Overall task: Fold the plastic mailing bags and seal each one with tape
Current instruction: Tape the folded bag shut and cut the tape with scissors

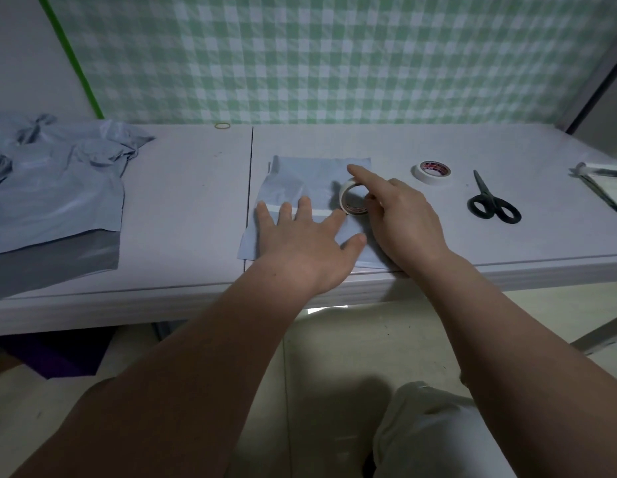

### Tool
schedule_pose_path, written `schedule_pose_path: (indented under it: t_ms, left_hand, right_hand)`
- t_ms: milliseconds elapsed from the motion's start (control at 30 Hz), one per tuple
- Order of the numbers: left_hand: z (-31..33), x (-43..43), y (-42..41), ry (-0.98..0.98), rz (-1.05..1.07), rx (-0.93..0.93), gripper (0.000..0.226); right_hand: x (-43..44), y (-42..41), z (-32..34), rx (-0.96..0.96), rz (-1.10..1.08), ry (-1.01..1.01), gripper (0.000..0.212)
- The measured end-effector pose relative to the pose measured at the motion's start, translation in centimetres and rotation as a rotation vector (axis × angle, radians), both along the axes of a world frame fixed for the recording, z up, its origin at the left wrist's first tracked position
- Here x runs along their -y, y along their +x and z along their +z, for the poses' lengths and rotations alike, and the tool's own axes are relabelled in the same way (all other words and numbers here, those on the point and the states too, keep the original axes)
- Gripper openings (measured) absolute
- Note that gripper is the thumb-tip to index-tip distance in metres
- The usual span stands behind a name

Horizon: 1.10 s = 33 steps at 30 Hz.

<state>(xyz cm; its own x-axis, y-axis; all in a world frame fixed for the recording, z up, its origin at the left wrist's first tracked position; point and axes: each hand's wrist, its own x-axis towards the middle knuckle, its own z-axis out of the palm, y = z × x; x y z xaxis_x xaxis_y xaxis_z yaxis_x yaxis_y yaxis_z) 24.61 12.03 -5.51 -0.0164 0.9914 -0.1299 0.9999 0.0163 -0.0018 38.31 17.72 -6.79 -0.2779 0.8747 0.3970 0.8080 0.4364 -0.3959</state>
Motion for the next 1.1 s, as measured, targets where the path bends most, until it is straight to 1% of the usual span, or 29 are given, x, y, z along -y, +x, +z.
schedule_pose_path:
  t_ms: [67,133,167,267,400,633,1100]
  left_hand:
    - [0.0,-0.1,-0.1,0.003,-0.003,0.062,0.061]
    - [-0.1,-0.2,-0.2,0.028,-0.044,0.108,0.059]
    - [-0.1,-0.3,-0.2,0.044,-0.073,0.121,0.059]
    - [-0.8,-0.3,0.2,0.071,-0.106,0.160,0.062]
    - [-1.4,-0.5,0.2,0.064,-0.078,0.175,0.065]
    - [-1.0,-0.3,0.3,0.039,-0.070,0.156,0.066]
    - [-0.7,-0.2,0.3,0.036,-0.093,0.151,0.065]
  right_hand:
    - [-0.3,0.3,0.1,-0.100,0.019,-0.055,0.054]
    - [-0.5,0.7,0.4,-0.228,0.018,-0.128,0.055]
    - [-0.6,0.9,0.4,-0.263,0.013,-0.153,0.053]
    - [-0.8,1.0,0.3,-0.307,0.023,-0.162,0.044]
    - [-0.8,0.8,0.1,-0.346,0.014,-0.133,0.042]
    - [-0.8,1.0,0.0,-0.310,-0.044,-0.077,0.042]
    - [-1.0,3.4,0.5,-0.164,-0.031,-0.018,0.044]
